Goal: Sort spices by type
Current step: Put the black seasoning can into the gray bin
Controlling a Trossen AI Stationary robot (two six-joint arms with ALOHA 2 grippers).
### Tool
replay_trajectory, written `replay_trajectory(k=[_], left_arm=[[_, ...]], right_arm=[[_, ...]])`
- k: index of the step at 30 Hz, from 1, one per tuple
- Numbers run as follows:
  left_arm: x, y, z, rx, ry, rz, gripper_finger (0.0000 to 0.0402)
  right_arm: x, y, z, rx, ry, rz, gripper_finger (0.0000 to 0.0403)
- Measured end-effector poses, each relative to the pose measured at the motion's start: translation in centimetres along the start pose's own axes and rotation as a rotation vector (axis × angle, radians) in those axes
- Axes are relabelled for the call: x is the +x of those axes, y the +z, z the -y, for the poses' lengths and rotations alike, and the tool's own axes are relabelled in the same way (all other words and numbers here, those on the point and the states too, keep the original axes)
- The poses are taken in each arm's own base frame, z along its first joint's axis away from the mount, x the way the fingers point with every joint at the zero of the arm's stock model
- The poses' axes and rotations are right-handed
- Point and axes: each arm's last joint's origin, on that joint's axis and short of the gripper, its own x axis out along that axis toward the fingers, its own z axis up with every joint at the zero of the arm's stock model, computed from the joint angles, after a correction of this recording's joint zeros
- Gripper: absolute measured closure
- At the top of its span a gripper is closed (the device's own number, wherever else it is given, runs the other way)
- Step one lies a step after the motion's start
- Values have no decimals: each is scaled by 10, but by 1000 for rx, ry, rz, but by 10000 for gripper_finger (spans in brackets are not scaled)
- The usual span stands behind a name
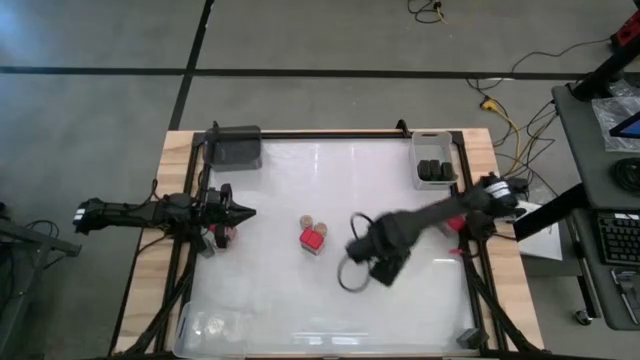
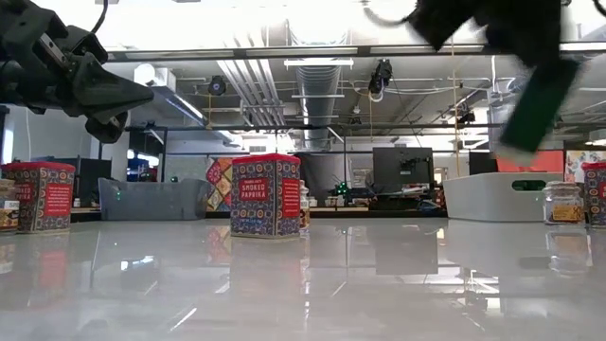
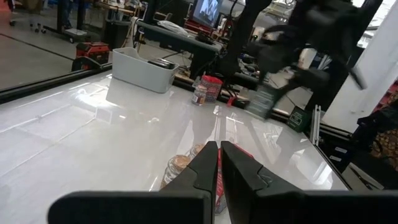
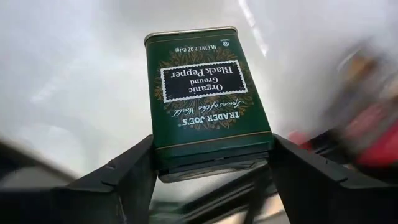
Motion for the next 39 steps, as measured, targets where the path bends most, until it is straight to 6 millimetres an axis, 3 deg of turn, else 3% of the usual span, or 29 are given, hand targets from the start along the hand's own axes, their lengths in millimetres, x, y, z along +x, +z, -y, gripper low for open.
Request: replay_trajectory(k=[6,14,22,39], left_arm=[[0,0,0,0,0,0,398],[0,0,0,0,0,0,398],[0,0,0,0,0,0,398],[0,0,0,0,0,0,398]], right_arm=[[12,55,30,-202,-47,-30,141],[31,96,59,-357,-97,-100,136],[35,107,69,-405,-126,-110,130],[42,109,74,-461,-243,-107,133]])
